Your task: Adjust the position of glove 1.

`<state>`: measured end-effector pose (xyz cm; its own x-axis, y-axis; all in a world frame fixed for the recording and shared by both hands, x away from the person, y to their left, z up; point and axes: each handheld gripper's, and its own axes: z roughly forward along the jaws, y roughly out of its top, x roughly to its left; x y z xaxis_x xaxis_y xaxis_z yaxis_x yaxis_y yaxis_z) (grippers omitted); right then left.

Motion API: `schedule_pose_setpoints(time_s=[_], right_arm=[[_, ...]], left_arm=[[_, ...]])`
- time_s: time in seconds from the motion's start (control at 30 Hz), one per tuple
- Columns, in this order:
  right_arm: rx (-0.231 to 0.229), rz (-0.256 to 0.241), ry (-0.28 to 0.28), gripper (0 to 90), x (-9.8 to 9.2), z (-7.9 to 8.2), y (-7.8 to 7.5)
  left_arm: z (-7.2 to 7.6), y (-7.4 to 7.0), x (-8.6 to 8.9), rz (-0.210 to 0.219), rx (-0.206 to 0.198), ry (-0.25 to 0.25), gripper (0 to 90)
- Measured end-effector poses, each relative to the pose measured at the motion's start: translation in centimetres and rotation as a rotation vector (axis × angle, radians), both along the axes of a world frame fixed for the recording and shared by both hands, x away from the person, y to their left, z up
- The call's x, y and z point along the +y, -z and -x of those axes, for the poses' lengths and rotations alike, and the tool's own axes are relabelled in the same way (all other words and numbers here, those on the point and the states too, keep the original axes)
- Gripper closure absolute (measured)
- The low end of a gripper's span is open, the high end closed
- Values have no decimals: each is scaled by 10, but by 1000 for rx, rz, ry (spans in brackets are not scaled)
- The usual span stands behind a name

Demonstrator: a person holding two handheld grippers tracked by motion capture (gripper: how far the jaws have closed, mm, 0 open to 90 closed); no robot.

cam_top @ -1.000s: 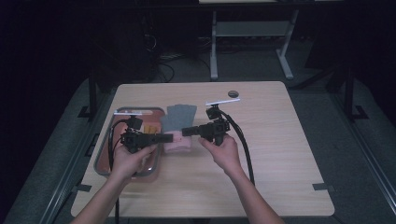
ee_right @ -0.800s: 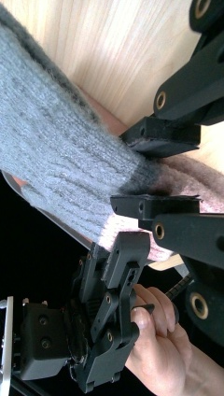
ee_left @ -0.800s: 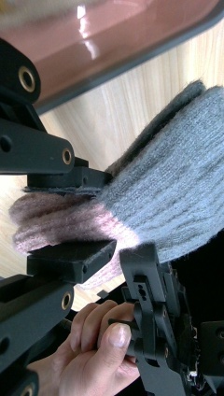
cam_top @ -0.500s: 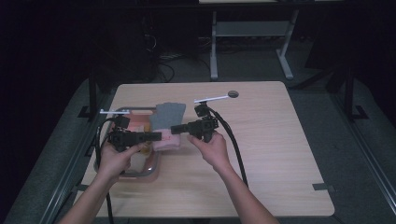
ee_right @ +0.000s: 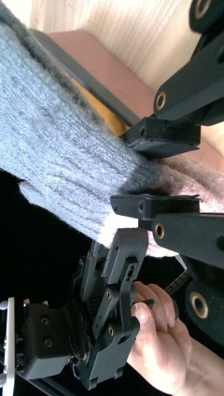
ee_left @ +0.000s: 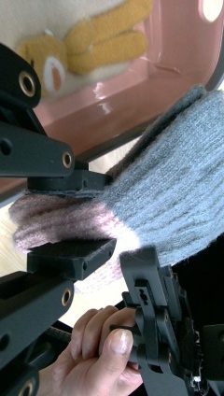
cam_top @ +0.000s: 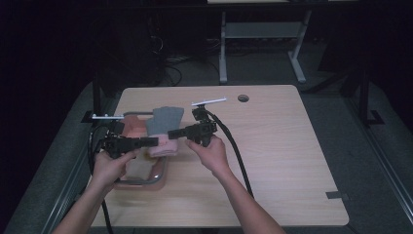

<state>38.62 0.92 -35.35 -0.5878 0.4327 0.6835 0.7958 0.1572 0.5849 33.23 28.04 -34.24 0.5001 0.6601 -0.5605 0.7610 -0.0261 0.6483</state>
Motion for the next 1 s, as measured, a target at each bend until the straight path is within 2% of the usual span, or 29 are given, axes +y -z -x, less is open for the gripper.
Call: schedule_pose_setpoints(time_s=[0.43, 1.0], right_arm=[[19, -18, -19, 716, 17, -3, 6], [35, -11, -38, 714, 39, -8, 16]], left_arm=[[2, 2, 17, -25, 11, -12, 698], [3, 7, 35, -45, 32, -40, 701]])
